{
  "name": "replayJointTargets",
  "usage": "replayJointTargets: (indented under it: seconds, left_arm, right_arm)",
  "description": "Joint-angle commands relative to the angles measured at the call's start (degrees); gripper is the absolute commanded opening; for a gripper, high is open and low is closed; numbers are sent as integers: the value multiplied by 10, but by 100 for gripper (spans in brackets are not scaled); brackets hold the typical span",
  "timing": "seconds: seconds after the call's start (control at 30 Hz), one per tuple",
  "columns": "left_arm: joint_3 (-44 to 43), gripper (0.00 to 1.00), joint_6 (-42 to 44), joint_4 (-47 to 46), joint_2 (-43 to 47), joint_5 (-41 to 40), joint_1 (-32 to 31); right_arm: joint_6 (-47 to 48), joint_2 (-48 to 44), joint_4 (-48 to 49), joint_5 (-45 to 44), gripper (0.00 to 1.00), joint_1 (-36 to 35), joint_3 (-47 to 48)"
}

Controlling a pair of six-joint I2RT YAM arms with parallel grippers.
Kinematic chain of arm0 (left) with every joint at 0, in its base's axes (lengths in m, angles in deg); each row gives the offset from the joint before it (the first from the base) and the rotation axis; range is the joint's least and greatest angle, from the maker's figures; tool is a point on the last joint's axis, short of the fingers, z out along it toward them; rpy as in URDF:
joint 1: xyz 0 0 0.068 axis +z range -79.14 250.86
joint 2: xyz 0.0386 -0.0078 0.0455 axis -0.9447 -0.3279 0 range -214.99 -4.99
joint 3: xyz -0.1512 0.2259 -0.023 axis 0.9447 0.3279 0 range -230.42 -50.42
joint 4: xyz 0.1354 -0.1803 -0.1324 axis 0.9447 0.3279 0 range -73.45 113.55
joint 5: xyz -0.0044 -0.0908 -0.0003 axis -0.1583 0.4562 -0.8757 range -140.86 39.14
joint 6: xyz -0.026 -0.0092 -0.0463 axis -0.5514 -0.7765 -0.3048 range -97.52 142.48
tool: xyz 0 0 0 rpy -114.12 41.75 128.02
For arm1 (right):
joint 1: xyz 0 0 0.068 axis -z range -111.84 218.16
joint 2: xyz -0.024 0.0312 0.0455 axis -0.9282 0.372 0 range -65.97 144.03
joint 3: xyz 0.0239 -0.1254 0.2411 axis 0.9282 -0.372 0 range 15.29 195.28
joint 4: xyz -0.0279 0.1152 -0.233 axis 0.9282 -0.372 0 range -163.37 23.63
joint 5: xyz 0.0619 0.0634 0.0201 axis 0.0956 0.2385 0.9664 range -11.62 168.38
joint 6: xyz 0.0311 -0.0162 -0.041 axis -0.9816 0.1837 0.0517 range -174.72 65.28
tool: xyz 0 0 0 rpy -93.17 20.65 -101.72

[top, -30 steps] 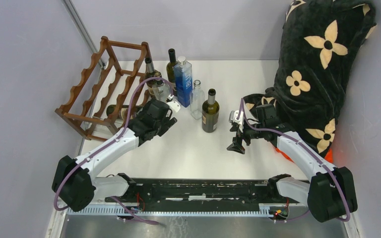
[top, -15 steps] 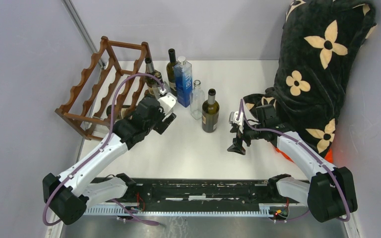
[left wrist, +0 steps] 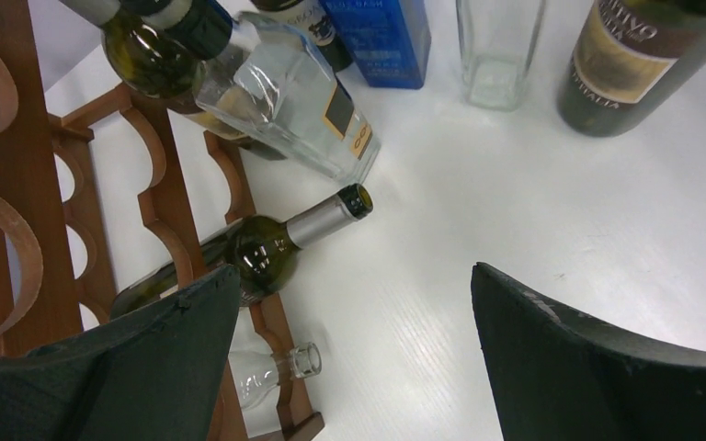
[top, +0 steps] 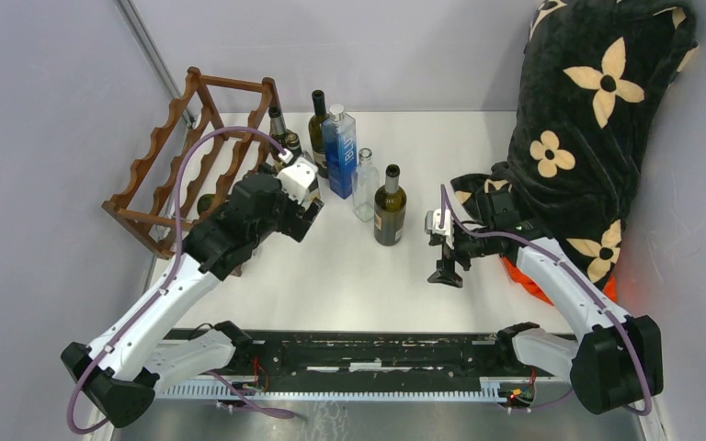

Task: Put the wine bottle on the wine rack
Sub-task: Place the wine bottle in the wine rack.

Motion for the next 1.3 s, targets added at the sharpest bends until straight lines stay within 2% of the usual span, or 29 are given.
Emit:
replayJointTargets:
  seconds: [0.0, 0.27, 0.53, 0.73, 0.9, 1.03, 1.13, 1.27]
  left_arm:
    - [-50, 100, -45, -3, 20, 41, -3]
    - [-88, 100, -77, -3, 29, 80, -3]
    - [-122, 100, -109, -11, 32, 91, -2]
    - [-144, 100, -146, -36, 37, 90, -2]
    - [-165, 100, -176, -54, 33, 90, -2]
    - [-174, 100, -199, -85, 36, 82, -2]
    - [-181, 100, -204, -107, 37, 70, -2]
    - [-209, 100, -193, -119, 26, 28, -2]
  right_arm:
    - [99, -16, -100, 0, 98, 1, 71]
    - [166, -19, -184, -9, 98, 1, 149]
    - [200, -50, -162, 26, 98, 1, 169]
    - [206, -114, -54, 90, 98, 1, 133]
    - [82, -152, 126, 104, 98, -8, 81]
    - [55, -103, 135, 56, 98, -61, 116]
    - [47, -60, 134, -9, 98, -133, 150]
    - [12, -9, 180, -68, 98, -216, 171]
